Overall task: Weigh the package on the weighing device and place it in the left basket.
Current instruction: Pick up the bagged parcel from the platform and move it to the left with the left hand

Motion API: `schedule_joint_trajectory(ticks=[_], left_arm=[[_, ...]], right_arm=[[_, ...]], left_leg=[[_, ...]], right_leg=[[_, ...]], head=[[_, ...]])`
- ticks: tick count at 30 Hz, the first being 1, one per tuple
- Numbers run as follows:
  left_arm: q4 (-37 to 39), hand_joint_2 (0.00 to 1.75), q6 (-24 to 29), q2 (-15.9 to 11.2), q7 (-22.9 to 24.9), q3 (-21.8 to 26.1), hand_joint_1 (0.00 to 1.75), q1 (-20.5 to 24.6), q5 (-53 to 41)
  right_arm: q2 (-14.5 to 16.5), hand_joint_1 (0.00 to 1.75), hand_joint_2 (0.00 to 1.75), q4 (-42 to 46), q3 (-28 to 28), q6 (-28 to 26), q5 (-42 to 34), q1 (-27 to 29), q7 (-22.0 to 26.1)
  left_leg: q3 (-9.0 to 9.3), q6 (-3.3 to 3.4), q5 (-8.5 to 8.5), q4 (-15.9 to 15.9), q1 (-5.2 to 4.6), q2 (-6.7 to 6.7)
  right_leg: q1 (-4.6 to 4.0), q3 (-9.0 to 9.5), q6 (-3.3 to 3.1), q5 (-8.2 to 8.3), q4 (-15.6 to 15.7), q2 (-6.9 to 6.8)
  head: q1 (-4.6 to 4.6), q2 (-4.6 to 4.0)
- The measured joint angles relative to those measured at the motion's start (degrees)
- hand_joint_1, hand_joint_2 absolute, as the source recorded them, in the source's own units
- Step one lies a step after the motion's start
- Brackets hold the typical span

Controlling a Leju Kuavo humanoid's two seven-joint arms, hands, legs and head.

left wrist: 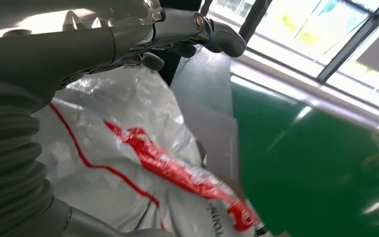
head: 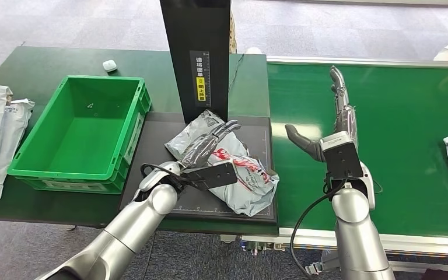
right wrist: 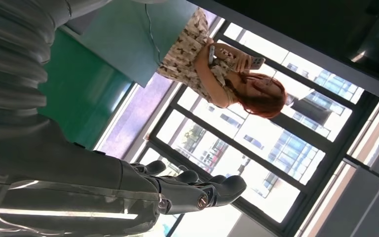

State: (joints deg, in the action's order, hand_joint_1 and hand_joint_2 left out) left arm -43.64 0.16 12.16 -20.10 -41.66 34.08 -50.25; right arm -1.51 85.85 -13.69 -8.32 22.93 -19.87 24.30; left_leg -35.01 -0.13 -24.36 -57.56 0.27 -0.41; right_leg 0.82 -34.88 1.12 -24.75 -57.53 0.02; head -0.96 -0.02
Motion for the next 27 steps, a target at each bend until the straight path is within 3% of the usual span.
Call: schedule_joint_trajectory(ticks=[6, 11, 18, 19, 23, 27], left_arm=[[9.87, 1.75, -15.50, 1.20, 7.26, -1.35, 0.00, 3.03, -1.43], [15.51, 1.75, -16.55, 2.05, 8.47, -2.01, 0.00, 5.40, -1.52], [17.72, 1.75, -16.59, 2.64, 9.99, -2.57, 0.00, 6.61, -2.31], [17.86, 1.75, -16.57, 2.68, 10.03, -2.66, 0.07, 6.62, -2.52], [18.22, 1.75, -16.53, 2.91, 10.75, -2.85, 1.75, 6.62, -3.18], [18.29, 1.75, -16.57, 2.97, 11.01, -2.86, 1.75, 6.63, -3.19]], right_arm=[[1.16, 0.00, 1.75, -0.95, 0.17, 0.38, 2.41, -1.16, -0.68], [1.44, 0.00, 1.75, -2.11, 0.19, 0.25, 3.04, -2.05, -1.16], [1.44, 0.00, 1.75, -2.44, 0.55, 0.23, 3.05, -2.04, -1.31], [1.44, 0.00, 1.75, -2.54, 0.57, 0.24, 3.05, -2.04, -1.31], [1.44, 0.00, 1.75, -2.86, 0.60, 0.25, 3.06, -2.04, -1.31], [1.44, 0.00, 1.75, -3.02, 0.60, 0.26, 3.08, -2.04, -1.31]], left_leg=[[0.01, 0.00, 0.00, 0.00, 0.00, 0.01], [0.05, 0.01, 0.01, 0.00, 0.00, -0.03], [0.21, 0.01, 0.01, 0.02, 0.00, -0.01], [0.24, 0.01, 0.01, 0.02, 0.00, -0.01], [0.33, 0.01, 0.01, 0.02, 0.00, -0.01], [0.35, 0.01, 0.01, 0.02, 0.00, -0.01]], right_leg=[[0.01, 0.02, 0.00, 0.00, 0.00, 0.02], [-0.01, 0.07, 0.00, 0.00, 0.00, -0.03], [-0.01, 0.22, 0.00, 0.01, 0.00, 0.00], [-0.02, 0.25, 0.00, 0.01, 0.00, 0.00], [-0.03, 0.35, 0.00, 0.01, 0.00, 0.00], [-0.04, 0.37, -0.01, 0.01, 0.00, 0.00]], head=[[0.01, 0.00], [-0.01, 0.00], [0.00, 0.00], [0.00, 0.00], [0.00, 0.00], [-0.01, 0.00]])
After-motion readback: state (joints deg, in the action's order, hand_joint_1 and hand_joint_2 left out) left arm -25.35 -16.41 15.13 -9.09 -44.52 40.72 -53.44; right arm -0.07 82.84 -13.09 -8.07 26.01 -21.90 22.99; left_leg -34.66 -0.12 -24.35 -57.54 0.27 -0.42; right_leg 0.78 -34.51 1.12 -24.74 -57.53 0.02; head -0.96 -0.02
